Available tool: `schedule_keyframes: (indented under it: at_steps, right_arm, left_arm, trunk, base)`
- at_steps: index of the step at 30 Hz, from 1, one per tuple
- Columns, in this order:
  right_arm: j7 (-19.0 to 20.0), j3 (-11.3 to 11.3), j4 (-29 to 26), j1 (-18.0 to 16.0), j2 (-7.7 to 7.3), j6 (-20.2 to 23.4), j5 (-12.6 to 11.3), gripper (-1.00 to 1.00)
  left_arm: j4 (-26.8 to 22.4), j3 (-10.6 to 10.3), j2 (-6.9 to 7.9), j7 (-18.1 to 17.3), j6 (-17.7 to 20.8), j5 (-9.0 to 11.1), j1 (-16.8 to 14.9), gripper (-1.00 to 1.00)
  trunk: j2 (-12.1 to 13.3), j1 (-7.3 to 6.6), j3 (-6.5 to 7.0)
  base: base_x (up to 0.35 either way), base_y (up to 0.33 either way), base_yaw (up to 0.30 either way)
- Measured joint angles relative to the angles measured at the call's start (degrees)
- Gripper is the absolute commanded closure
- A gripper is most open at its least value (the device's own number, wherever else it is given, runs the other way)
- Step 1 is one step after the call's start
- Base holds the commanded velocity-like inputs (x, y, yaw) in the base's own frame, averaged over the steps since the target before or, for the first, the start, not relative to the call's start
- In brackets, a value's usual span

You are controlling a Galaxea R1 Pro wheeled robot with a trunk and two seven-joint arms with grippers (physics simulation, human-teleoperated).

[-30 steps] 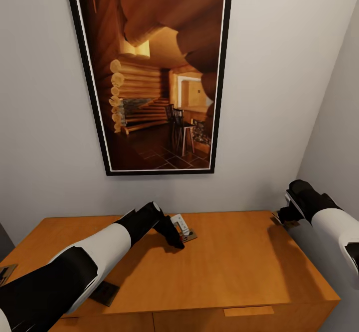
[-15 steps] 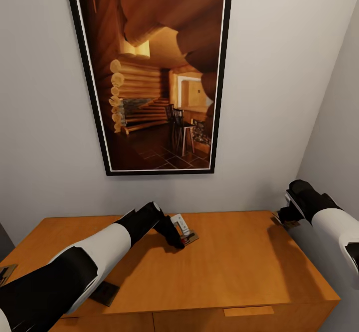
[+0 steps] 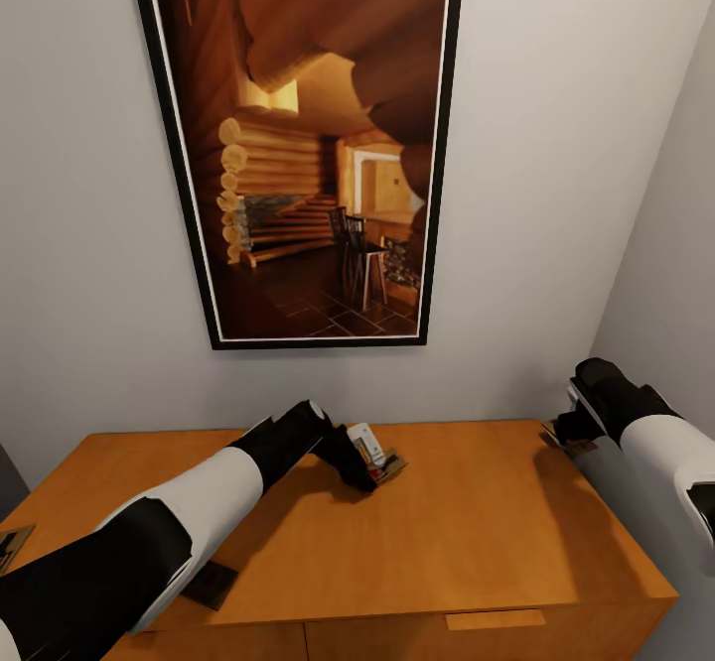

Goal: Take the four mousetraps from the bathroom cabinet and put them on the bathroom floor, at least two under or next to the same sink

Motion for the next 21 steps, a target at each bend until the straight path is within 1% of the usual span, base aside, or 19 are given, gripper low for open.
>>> schedule_keyframes:
  at_steps: [1, 2, 3, 4, 5, 7, 8, 10, 11, 12, 13, 14, 15, 16, 17, 19, 21]
  right_arm:
    - [0.0, 0.0, 0.0, 0.0, 0.02, 0.0, 0.0, 1.00]
    - [0.0, 0.0, 0.0, 0.0, 0.03, 0.0, 0.0, 1.00]
    - [0.0, 0.0, -0.1, 0.0, 0.02, 0.0, 0.1, 1.00]
    - [0.1, 0.0, -0.1, 0.0, 0.01, 0.0, 0.1, 1.00]
    - [0.1, 0.0, -0.1, 0.0, 0.00, 0.0, 0.1, 1.00]
    - [0.1, 0.0, -0.1, 0.0, -0.02, 0.0, 0.1, 1.00]
    - [0.1, 0.0, -0.1, 0.0, -0.02, 0.0, 0.1, 1.00]
    - [0.1, 0.1, -0.1, 0.0, -0.01, 0.0, 0.1, 1.00]
    - [0.1, 0.1, -0.1, 0.0, 0.01, 0.0, 0.1, 1.00]
    - [0.2, 0.1, -0.1, 0.0, 0.02, 0.0, 0.1, 1.00]
    - [0.2, 0.1, -0.1, 0.0, 0.03, 0.0, 0.1, 1.00]
    - [0.2, 0.1, -0.1, 0.0, 0.04, 0.0, 0.1, 1.00]
    - [0.3, 0.0, -0.1, 0.0, 0.04, 0.0, 0.1, 1.00]
    - [0.3, 0.0, -0.1, 0.0, 0.05, 0.0, 0.1, 1.00]
    - [0.3, 0.0, -0.1, 0.0, 0.07, 0.0, 0.1, 1.00]
    - [0.4, 0.0, -0.1, 0.0, 0.08, 0.0, 0.1, 1.00]
    - [0.5, 0.0, -0.1, 0.0, 0.11, 0.0, 0.1, 1.00]
  left_arm:
    - [-1.5, 0.1, 0.00, 0.0, 0.2, 1.1, 0.0, 1.00]
    - [-2.2, 0.1, 0.00, -0.1, 0.2, 1.7, 0.0, 1.00]
    - [-3.7, 0.1, 0.00, -0.1, 0.5, 3.9, 0.0, 1.00]
    - [-4.1, 0.1, 0.00, -0.1, 0.6, 4.6, 0.0, 1.00]
    - [-4.7, 0.0, 0.00, -0.1, 0.9, 5.8, 0.0, 1.00]
    - [-5.9, -0.1, 0.00, -0.1, 2.0, 7.0, 0.0, 1.00]
    - [-6.6, -0.1, 0.00, -0.1, 2.5, 7.2, 0.0, 1.00]
    - [-9.9, -0.2, 0.00, -0.1, 5.2, 7.7, 0.0, 1.00]
    - [-13.2, -0.2, 0.00, -0.1, 8.4, 7.9, -0.1, 1.00]
    - [-15.3, -0.3, 0.00, -0.1, 10.5, 7.8, 0.0, 1.00]
    - [-19.6, -0.4, 0.00, -0.2, 14.8, 8.0, -0.1, 1.00]
    - [-22.0, -0.4, 0.00, -0.2, 17.0, 7.8, 0.0, 1.00]
    - [-26.3, -0.5, 0.00, -0.3, 20.9, 7.9, -0.1, 1.00]
    - [-28.5, -0.5, 0.01, -0.3, 22.7, 7.8, 0.0, 1.00]
    - [-31.9, -0.6, 0.01, -0.4, 25.3, 7.9, 0.0, 1.00]
    - [-35.6, -0.6, 0.01, -0.5, 27.8, 7.8, 0.0, 1.00]
    - [-37.5, -0.6, 0.01, -0.6, 29.1, 7.8, 0.0, 1.00]
  trunk:
    - [0.0, 0.00, 0.00]
    - [0.0, 0.00, 0.00]
    - [0.0, 0.00, 0.00]
    - [0.0, 0.00, 0.00]
    - [0.0, 0.00, 0.00]
    - [0.0, 0.00, 0.00]
    - [0.0, 0.00, 0.00]
    - [0.0, 0.00, 0.00]
    - [0.0, 0.00, 0.00]
    - [0.0, 0.00, 0.00]
    - [0.0, 0.00, 0.01]
    - [0.0, 0.00, 0.00]
    - [0.0, 0.00, 0.01]
    - [0.0, 0.00, 0.00]
    - [0.0, 0.00, 0.00]
    - [0.0, 0.00, 0.00]
    - [0.0, 0.00, 0.00]
  base:
    - [0.000, 0.000, 0.000]
    - [0.000, 0.000, 0.000]
    - [0.000, 0.000, 0.000]
    - [0.000, 0.000, 0.000]
    - [0.000, 0.000, 0.000]
    - [0.000, 0.000, 0.000]
    - [0.000, 0.000, 0.000]
    - [0.000, 0.000, 0.000]
    - [0.000, 0.000, 0.000]
    - [0.000, 0.000, 0.000]
    - [0.000, 0.000, 0.000]
    - [0.000, 0.000, 0.000]
    - [0.000, 0.000, 0.000]
    - [0.000, 0.000, 0.000]
    - [0.000, 0.000, 0.000]
    - [0.000, 0.000, 0.000]
    - [0.000, 0.000, 0.000]
